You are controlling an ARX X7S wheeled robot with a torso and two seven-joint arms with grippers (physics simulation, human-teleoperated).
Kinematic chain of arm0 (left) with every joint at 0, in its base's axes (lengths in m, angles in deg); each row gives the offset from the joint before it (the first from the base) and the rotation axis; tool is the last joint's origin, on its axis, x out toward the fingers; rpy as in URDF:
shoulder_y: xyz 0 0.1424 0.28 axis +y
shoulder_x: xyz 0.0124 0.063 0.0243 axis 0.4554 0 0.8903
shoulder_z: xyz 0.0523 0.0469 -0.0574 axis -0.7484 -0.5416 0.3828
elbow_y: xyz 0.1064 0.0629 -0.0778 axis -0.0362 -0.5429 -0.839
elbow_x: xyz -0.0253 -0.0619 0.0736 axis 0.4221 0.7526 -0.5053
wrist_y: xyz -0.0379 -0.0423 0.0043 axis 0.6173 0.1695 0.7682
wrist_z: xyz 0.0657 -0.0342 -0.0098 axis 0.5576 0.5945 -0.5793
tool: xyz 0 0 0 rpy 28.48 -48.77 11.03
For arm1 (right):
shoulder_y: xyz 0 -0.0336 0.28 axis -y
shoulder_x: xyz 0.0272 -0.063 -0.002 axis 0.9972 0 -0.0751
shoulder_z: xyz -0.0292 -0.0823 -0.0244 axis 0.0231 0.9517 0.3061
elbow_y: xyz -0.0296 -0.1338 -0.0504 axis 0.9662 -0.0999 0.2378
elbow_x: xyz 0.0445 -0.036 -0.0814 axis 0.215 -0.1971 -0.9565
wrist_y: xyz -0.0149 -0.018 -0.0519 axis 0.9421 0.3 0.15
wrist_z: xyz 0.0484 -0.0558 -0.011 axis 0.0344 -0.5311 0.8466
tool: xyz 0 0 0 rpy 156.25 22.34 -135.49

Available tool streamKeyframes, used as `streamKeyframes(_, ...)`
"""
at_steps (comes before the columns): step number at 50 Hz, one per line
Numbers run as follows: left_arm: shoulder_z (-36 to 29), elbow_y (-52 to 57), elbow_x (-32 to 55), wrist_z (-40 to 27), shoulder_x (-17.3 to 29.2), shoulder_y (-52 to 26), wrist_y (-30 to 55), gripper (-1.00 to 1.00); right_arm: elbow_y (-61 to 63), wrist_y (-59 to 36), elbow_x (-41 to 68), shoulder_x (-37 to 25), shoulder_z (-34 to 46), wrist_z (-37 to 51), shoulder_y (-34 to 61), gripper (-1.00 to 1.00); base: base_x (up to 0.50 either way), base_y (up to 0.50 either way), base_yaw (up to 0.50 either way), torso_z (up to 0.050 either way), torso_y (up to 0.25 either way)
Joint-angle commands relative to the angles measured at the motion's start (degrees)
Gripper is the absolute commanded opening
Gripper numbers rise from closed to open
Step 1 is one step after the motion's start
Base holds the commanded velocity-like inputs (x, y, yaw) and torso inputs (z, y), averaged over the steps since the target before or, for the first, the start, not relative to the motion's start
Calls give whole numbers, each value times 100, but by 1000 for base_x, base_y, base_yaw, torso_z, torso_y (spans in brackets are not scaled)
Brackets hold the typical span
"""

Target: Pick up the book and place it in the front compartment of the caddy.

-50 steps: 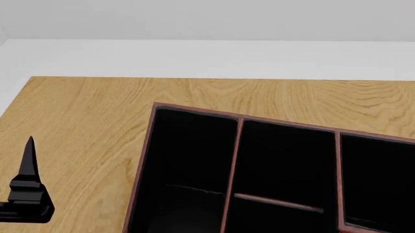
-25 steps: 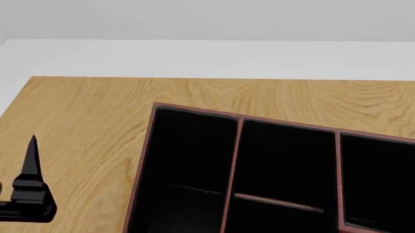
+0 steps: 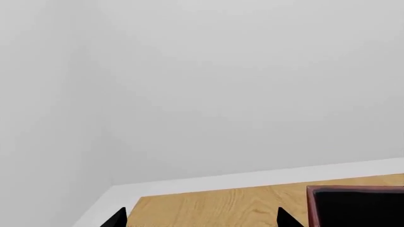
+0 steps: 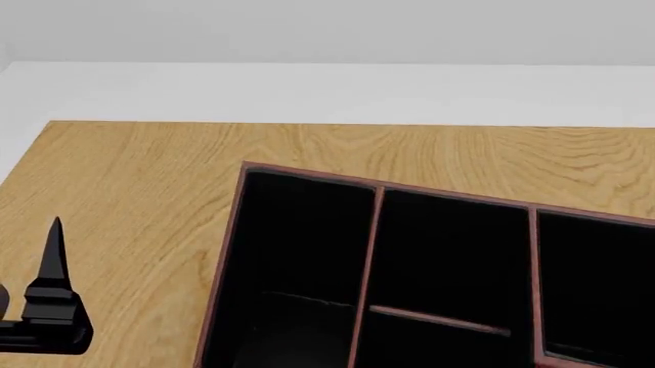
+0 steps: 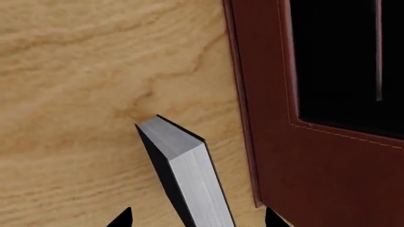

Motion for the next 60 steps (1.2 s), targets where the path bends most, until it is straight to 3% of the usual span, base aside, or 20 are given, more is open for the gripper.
streamKeyframes(1,-16,5,25,-45,23,-2,8,100,-234,-279,-460,-60,-284,-477,-236,100,0,0,0,0,0)
streamKeyframes(36,-23,41,171,-168,83,-117,112,100,-556,-581,-2973,-147,-1216,-2746,-1561,100,0,0,0,0,0)
streamKeyframes(60,83,38,276,-214,132,-27,16,100,-665,-340,-4488,9,-963,-3882,-2230,100,0,0,0,0,0)
